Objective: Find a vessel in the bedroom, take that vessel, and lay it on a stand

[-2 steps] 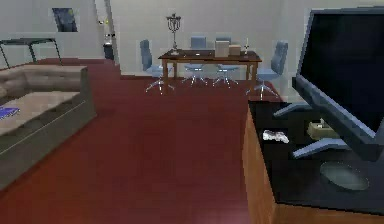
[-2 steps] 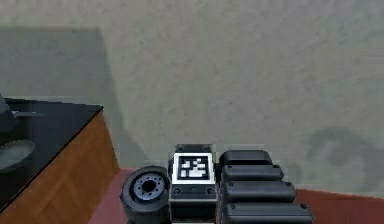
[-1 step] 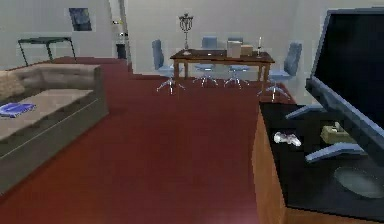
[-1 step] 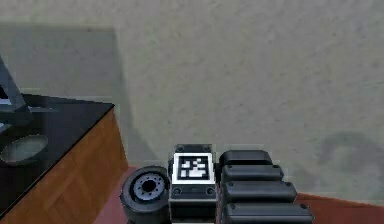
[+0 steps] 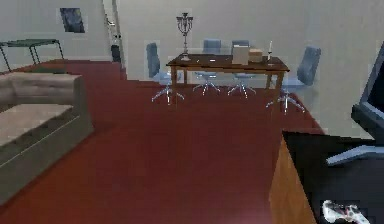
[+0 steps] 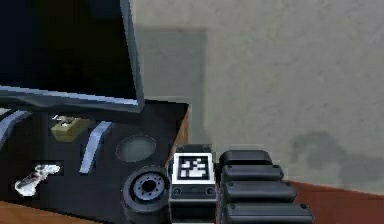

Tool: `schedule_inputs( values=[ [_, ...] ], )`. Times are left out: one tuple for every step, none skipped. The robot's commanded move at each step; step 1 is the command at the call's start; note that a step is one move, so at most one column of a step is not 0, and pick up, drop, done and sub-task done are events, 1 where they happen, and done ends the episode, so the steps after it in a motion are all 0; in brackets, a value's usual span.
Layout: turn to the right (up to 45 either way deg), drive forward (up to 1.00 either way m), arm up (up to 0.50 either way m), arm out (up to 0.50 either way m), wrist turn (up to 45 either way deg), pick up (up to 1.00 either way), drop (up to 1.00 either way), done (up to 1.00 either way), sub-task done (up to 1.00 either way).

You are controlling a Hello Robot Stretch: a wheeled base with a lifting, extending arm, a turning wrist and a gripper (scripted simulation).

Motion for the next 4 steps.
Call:
schedule_inputs(
  values=[
    [9.0,0.00,0.00,0.00,0.0,0.00,0.00,0.00,0.00],
    [0.0,0.80,0.00,0.00,0.0,0.00,0.00,0.00,0.00],
    [-45.0,0.00,0.00,0.00,0.0,0.00,0.00,0.00,0.00],
    [-45.0,0.00,0.00,0.00,0.0,0.00,0.00,0.00,0.00]
  ],
)
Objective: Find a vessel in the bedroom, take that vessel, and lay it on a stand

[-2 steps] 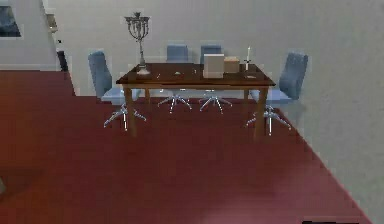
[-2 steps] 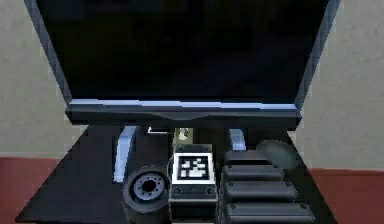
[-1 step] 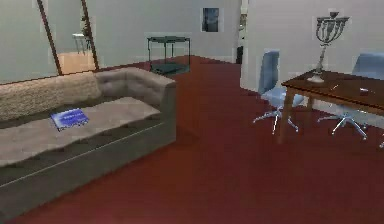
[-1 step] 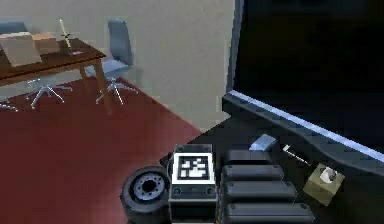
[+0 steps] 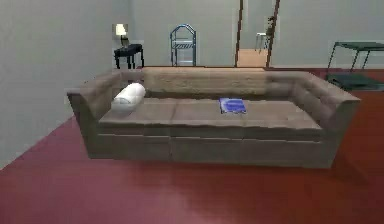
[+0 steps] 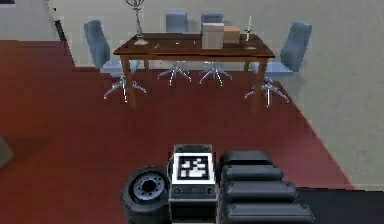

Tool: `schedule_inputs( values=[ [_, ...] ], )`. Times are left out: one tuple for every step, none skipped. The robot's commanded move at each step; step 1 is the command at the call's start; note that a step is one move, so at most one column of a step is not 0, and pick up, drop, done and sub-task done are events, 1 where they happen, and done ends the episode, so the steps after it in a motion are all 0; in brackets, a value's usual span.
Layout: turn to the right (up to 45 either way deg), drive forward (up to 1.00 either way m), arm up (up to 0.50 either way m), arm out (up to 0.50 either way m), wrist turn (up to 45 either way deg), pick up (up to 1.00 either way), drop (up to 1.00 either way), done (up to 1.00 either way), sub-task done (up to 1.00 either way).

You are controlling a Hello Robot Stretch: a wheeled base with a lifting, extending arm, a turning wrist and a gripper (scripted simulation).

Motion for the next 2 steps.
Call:
schedule_inputs(
  values=[
    [-45.0,0.00,0.00,0.00,0.0,0.00,0.00,0.00,0.00],
    [-36.0,0.00,0.00,0.00,0.0,0.00,0.00,0.00,0.00]
  ],
)
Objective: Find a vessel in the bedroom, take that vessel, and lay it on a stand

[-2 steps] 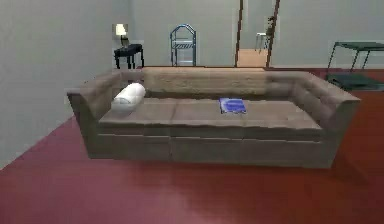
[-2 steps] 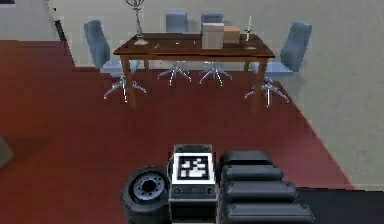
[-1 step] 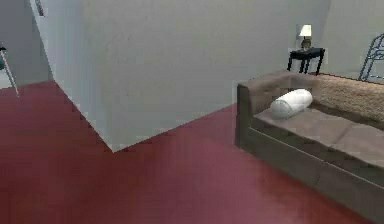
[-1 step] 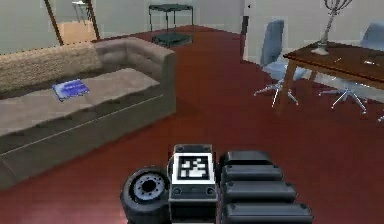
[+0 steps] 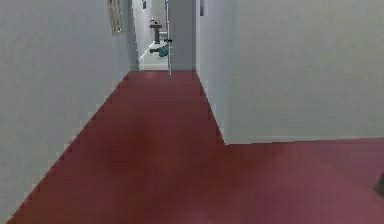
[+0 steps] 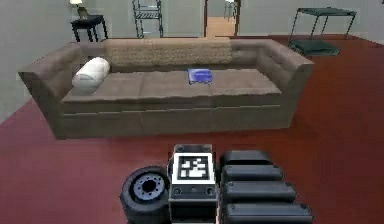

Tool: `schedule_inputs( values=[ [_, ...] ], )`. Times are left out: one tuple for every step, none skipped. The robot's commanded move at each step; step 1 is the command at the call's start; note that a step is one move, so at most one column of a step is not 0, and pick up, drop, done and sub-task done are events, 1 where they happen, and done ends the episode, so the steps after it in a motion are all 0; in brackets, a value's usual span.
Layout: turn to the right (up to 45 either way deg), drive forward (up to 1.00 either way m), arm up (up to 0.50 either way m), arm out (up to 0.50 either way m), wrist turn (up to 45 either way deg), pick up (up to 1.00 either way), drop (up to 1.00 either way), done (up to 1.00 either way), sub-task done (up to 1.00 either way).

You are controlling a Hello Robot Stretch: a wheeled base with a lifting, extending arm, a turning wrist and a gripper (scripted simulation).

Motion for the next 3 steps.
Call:
schedule_inputs(
  values=[
    [45.0,0.00,0.00,0.00,0.0,0.00,0.00,0.00,0.00],
    [45.0,0.00,0.00,0.00,0.0,0.00,0.00,0.00,0.00],
    [45.0,0.00,0.00,0.00,0.0,0.00,0.00,0.00,0.00]
  ],
)
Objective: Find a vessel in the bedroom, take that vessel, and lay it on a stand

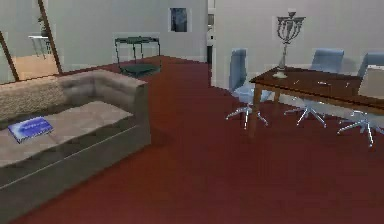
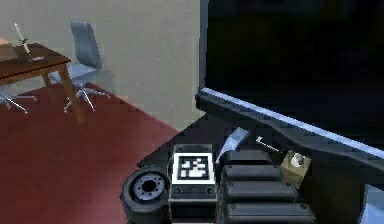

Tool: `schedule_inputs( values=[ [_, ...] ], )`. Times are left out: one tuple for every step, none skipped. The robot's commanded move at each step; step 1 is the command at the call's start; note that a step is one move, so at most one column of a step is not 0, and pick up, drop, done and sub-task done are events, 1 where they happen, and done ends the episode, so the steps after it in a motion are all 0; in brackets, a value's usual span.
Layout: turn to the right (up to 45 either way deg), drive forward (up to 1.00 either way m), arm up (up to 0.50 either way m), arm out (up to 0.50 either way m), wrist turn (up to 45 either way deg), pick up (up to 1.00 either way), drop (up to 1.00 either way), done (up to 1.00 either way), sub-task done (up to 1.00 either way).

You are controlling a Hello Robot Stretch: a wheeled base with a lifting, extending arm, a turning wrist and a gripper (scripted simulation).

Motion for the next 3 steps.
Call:
schedule_inputs(
  values=[
    [33.0,0.00,0.00,0.00,0.0,0.00,0.00,0.00,0.00],
    [0.0,0.00,0.00,0.48,0.0,0.00,0.00,0.00,0.00],
    [0.0,0.00,0.00,0.00,45.0,0.00,0.00,0.00,0.00]
  ],
)
